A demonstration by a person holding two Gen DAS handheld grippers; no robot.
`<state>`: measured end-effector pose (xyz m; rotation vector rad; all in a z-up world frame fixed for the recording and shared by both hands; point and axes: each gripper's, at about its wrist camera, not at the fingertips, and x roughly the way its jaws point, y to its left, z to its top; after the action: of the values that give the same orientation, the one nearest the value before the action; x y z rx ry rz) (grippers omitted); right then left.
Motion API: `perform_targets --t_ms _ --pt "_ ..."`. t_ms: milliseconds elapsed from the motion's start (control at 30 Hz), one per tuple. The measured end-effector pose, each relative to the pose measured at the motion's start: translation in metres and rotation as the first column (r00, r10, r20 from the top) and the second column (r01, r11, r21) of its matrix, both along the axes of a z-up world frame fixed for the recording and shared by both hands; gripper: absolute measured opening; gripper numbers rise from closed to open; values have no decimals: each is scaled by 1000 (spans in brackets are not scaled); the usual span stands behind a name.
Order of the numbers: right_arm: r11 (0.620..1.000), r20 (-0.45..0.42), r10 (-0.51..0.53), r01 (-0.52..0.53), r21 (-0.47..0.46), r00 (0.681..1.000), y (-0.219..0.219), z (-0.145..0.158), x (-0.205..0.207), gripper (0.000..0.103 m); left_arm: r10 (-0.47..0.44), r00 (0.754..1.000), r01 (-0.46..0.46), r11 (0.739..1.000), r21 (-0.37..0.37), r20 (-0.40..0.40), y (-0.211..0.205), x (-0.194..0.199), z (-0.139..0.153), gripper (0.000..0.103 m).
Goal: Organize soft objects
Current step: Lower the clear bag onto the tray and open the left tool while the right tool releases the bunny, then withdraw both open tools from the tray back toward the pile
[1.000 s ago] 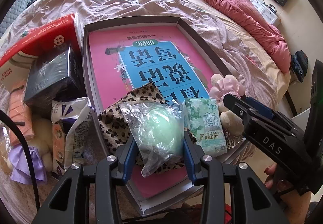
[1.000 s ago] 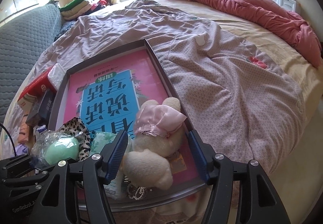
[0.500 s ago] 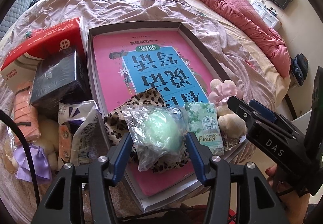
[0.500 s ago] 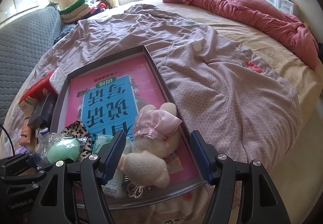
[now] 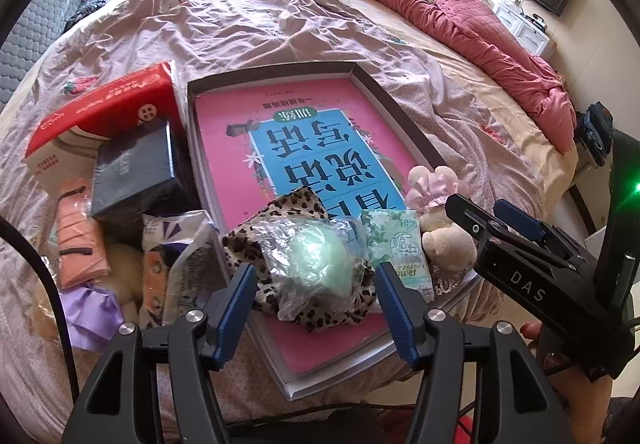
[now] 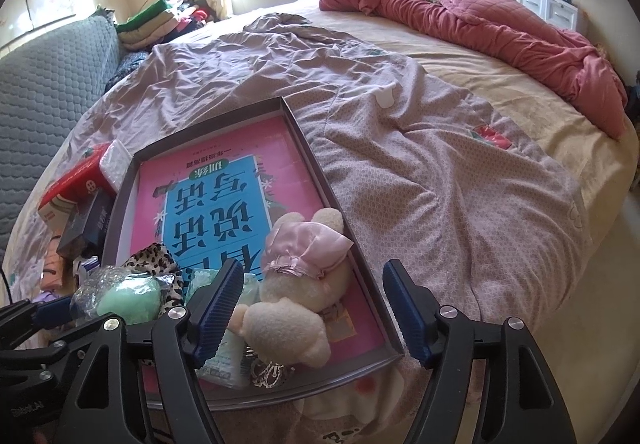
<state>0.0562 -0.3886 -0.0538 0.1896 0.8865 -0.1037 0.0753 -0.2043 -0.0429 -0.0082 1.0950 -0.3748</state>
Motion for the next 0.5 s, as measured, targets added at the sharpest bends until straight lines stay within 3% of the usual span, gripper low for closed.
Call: perform_targets --t_ms 300,500 --pt "1000 13 5 -5 -17 1000 4 6 -3 75 14 999 -15 1000 26 33 7 -6 12 68" --pt "1000 18 4 -3 -27 1000 6 10 -5 75 23 999 -25 999 41 46 11 -12 17 79"
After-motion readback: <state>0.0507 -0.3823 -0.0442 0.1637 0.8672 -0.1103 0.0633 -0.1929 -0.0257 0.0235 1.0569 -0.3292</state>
